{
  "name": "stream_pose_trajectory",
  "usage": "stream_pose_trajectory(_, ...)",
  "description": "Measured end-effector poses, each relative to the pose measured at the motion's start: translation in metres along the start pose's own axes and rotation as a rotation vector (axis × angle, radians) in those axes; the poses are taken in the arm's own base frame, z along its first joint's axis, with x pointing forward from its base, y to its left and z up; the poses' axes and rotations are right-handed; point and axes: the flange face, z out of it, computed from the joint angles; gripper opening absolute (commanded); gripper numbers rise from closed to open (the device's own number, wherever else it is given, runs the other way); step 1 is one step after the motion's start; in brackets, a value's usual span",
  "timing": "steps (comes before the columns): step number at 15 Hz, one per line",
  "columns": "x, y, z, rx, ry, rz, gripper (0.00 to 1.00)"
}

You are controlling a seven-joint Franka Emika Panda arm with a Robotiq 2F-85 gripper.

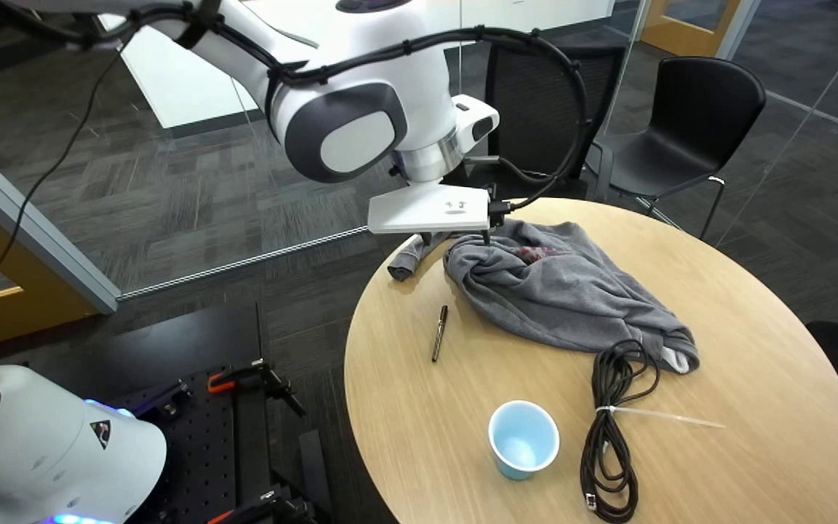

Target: Put the pen inside the blue cup

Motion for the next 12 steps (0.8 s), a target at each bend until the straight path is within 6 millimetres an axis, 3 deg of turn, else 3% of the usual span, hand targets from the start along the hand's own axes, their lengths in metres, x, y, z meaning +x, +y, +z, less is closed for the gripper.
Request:
stream_pose_trajectory(6, 0.001, -0.003, 0.005, 0.0, -0.014, -0.023, 1.0)
stream_pose_trajectory(12, -0.002, -0.021, 0.055, -0.005, -0.097, -0.089, 1.0)
